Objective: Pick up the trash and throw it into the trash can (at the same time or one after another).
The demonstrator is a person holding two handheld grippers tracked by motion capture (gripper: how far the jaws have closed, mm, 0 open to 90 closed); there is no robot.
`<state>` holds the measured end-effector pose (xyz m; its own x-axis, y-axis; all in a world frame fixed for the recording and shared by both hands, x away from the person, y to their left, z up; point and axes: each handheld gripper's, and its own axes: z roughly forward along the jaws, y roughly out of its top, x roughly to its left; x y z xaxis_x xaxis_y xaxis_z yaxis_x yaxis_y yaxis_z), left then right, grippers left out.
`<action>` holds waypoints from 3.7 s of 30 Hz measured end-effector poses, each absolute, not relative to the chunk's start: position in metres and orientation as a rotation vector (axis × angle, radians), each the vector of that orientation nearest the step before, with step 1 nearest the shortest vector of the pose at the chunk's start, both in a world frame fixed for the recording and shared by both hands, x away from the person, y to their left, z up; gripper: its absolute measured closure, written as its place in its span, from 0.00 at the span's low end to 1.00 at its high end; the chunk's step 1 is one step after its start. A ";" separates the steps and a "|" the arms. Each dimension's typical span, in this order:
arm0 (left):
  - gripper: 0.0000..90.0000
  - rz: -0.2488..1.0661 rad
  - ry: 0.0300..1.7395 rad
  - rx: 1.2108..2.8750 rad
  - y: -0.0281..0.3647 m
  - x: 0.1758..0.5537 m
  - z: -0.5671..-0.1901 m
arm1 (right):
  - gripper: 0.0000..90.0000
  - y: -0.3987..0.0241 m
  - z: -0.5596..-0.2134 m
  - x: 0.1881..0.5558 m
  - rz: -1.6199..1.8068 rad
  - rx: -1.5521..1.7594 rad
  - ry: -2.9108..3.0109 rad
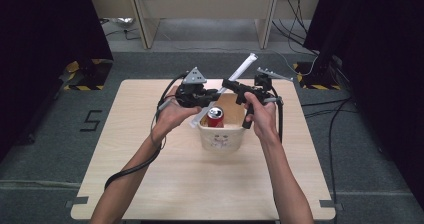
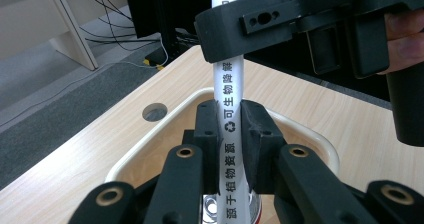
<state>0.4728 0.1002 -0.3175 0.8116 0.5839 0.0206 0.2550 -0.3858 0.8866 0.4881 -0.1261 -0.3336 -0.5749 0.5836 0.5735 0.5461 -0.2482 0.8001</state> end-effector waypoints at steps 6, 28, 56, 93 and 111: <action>0.80 0.364 0.626 1.983 0.101 0.471 -0.316 | 0.88 -0.126 -0.332 0.488 2.083 1.426 1.914; 0.47 0.300 0.672 1.993 0.129 0.460 -0.316 | 0.89 -0.181 -0.314 0.484 2.113 1.423 1.755; 0.46 0.295 0.777 1.974 0.182 0.444 -0.357 | 0.89 -0.179 -0.359 0.491 1.761 1.446 1.921; 0.31 0.373 0.871 1.936 0.219 0.422 -0.400 | 0.19 -0.218 -0.372 0.445 1.322 1.339 1.943; 0.17 0.411 0.923 1.929 0.229 0.399 -0.442 | 0.18 -0.224 -0.411 0.412 1.087 1.268 2.001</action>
